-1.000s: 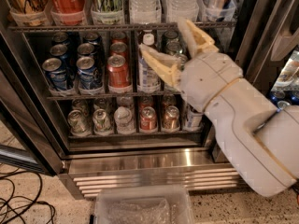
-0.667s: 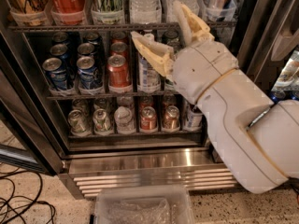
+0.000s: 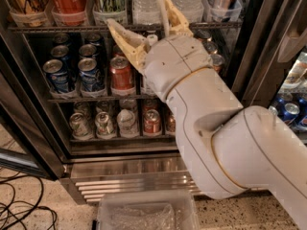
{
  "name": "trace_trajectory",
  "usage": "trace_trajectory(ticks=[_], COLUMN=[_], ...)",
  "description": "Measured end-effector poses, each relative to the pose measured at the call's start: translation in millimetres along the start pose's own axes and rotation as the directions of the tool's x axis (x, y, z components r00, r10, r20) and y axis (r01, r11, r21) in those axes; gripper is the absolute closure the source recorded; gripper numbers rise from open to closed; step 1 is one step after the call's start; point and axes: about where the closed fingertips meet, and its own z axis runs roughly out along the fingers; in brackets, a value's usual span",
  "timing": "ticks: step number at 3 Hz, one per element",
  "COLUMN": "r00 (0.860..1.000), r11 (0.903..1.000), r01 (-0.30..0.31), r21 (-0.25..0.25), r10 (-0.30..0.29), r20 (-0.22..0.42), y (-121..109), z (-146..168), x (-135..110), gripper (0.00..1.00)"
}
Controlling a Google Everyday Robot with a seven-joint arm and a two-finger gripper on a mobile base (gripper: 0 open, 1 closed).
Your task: Pick water bottle from top shelf of fridge
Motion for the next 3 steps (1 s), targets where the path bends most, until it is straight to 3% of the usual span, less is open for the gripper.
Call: trace_trajectory(ticks=[1,2,3], r00=[0.995,0.983,0.979], r11=[0.9902,0.9692,0.9618], r01=[0.077,0.127,0.130], r21=[0.117,0.211,0.241], r10=[-0.068,-0.095,-0.087], r20=[-0.078,-0.159,-0.183], y=[-11,-27,-37], z=[14,20,31], x=[11,25,31], gripper=[0.35,0.35,0.37])
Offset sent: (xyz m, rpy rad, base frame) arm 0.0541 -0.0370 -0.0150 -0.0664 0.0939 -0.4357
